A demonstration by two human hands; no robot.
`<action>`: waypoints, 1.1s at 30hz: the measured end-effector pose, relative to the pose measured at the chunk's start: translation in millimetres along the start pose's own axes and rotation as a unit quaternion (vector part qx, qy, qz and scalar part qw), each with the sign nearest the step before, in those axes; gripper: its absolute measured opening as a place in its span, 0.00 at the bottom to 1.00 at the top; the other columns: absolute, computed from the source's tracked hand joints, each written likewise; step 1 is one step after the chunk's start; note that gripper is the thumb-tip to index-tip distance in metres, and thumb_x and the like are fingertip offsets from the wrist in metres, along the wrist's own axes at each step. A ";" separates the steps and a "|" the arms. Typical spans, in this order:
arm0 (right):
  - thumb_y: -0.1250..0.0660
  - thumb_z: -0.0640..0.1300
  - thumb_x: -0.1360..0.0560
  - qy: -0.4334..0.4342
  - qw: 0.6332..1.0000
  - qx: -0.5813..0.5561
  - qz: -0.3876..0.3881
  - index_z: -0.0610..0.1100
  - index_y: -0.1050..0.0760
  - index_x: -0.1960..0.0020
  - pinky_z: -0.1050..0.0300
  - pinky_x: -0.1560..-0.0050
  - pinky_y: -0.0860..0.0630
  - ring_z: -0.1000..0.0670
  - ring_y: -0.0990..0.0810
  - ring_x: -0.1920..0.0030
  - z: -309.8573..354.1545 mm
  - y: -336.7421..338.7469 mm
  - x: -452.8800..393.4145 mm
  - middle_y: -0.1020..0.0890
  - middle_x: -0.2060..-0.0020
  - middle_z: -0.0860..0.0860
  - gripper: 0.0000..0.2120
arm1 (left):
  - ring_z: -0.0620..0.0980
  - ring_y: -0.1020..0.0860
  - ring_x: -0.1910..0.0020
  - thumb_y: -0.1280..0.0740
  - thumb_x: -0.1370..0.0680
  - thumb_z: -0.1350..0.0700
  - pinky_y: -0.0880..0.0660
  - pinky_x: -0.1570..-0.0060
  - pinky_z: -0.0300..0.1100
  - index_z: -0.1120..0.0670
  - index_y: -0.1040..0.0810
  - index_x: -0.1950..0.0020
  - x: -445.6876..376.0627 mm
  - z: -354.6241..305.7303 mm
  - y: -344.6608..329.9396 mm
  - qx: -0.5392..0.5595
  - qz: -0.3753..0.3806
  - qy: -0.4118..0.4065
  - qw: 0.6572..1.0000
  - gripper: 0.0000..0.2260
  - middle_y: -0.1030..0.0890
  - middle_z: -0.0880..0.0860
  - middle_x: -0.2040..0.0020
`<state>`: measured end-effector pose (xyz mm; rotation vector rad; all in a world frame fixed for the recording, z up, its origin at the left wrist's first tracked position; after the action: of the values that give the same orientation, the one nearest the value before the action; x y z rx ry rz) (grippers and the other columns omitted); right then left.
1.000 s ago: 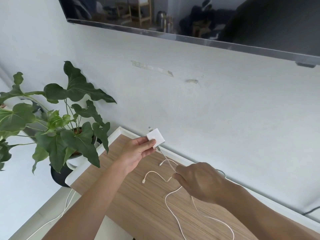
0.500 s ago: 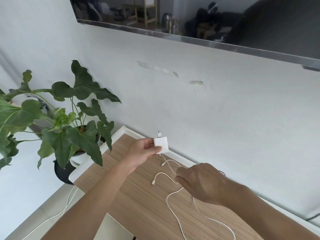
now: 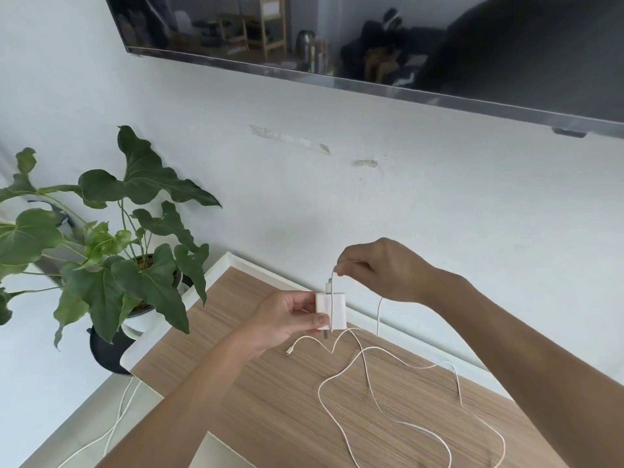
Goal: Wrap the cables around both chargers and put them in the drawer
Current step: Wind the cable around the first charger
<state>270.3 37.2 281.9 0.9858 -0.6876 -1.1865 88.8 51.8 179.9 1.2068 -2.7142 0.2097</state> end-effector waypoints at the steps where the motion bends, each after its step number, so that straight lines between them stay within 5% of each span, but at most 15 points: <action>1: 0.34 0.57 0.19 -0.028 0.999 -0.030 -0.005 0.52 0.17 0.52 0.59 0.64 0.30 0.55 0.29 0.70 -7.2 0.9 -2.2 0.24 0.72 0.56 0.11 | 0.54 0.15 0.49 0.27 0.23 0.65 0.18 0.46 0.43 0.56 0.15 0.40 2.2 -3.8 -1.9 0.001 0.012 -0.004 1.000 0.13 0.13 0.57 0.47; 6: 0.24 0.57 0.26 -0.131 0.964 -0.230 -0.012 0.42 0.21 0.60 0.64 0.72 0.40 0.54 0.37 0.71 -34.3 -7.4 -2.5 0.33 0.71 0.53 0.18 | 0.57 0.17 0.46 0.24 0.27 0.59 0.19 0.39 0.52 0.53 0.14 0.41 10.2 -17.6 -5.6 0.047 0.032 -0.032 0.998 0.15 0.16 0.65 0.41; 9: 0.23 0.51 0.26 -0.173 0.936 -0.306 -0.017 0.35 0.24 0.59 0.67 0.75 0.43 0.55 0.41 0.74 -43.5 -16.7 1.3 0.36 0.74 0.55 0.19 | 0.56 0.15 0.47 0.23 0.28 0.60 0.19 0.44 0.47 0.51 0.13 0.43 12.3 -18.4 -7.6 0.090 0.031 -0.030 0.995 0.14 0.15 0.60 0.46; 13: 0.27 0.53 0.23 -0.193 0.921 -0.339 0.000 0.43 0.18 0.59 0.62 0.71 0.43 0.52 0.41 0.71 -50.9 -31.7 7.7 0.32 0.76 0.60 0.14 | 0.54 0.14 0.49 0.23 0.29 0.62 0.19 0.46 0.44 0.53 0.12 0.44 13.4 -22.4 -11.5 0.128 0.030 -0.028 0.991 0.14 0.15 0.57 0.48; 18: 0.31 0.54 0.20 -0.198 0.903 -0.381 0.020 0.51 0.16 0.66 0.61 0.69 0.41 0.51 0.42 0.69 -53.6 -55.2 18.4 0.37 0.70 0.49 0.17 | 0.49 0.17 0.44 0.23 0.27 0.64 0.20 0.42 0.43 0.54 0.13 0.43 11.7 -30.5 -13.1 0.124 0.026 -0.057 0.990 0.14 0.13 0.55 0.44; 21: 0.36 0.53 0.17 -0.193 0.910 -0.364 0.036 0.53 0.16 0.66 0.54 0.64 0.41 0.47 0.41 0.68 -48.8 -74.9 28.6 0.37 0.70 0.44 0.21 | 0.56 0.19 0.43 0.21 0.30 0.60 0.23 0.34 0.53 0.54 0.14 0.40 6.0 -27.8 -5.9 0.138 0.000 -0.059 0.989 0.19 0.16 0.61 0.42; 24: 0.40 0.58 0.17 -0.195 0.920 -0.338 0.038 0.49 0.15 0.56 0.53 0.59 0.39 0.44 0.39 0.64 -45.1 -96.9 43.3 0.37 0.68 0.43 0.20 | 0.55 0.16 0.49 0.21 0.30 0.63 0.19 0.41 0.47 0.53 0.13 0.43 1.6 -24.5 -0.1 0.163 -0.037 -0.060 0.984 0.16 0.13 0.58 0.48; 29: 0.42 0.54 0.15 -0.150 0.958 -0.236 0.070 0.48 0.17 0.57 0.59 0.66 0.37 0.56 0.37 0.72 -23.2 -116.4 70.6 0.33 0.76 0.57 0.20 | 0.54 0.15 0.47 0.22 0.33 0.60 0.18 0.43 0.44 0.54 0.13 0.44 -5.3 -17.0 7.4 0.177 -0.090 -0.062 0.978 0.18 0.15 0.58 0.47; 33: 0.41 0.57 0.16 -0.114 0.982 -0.131 0.071 0.47 0.18 0.56 0.66 0.65 0.32 0.58 0.28 0.72 -3.6 -99.4 79.3 0.23 0.73 0.63 0.20 | 0.54 0.16 0.48 0.21 0.35 0.58 0.18 0.46 0.42 0.54 0.12 0.48 -10.3 -2.5 14.3 0.166 -0.116 -0.034 0.979 0.16 0.16 0.58 0.48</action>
<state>251.2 -45.0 186.6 0.5774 -0.7467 -1.2374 85.2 69.3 179.3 1.6344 -2.6347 0.6191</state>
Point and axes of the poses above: each hand's wrist, its own x-axis away from the middle knuckle, its own y-axis out of the back of the hand, z = x × y, the point moved 5 cm from there along -x, towards the middle knuckle
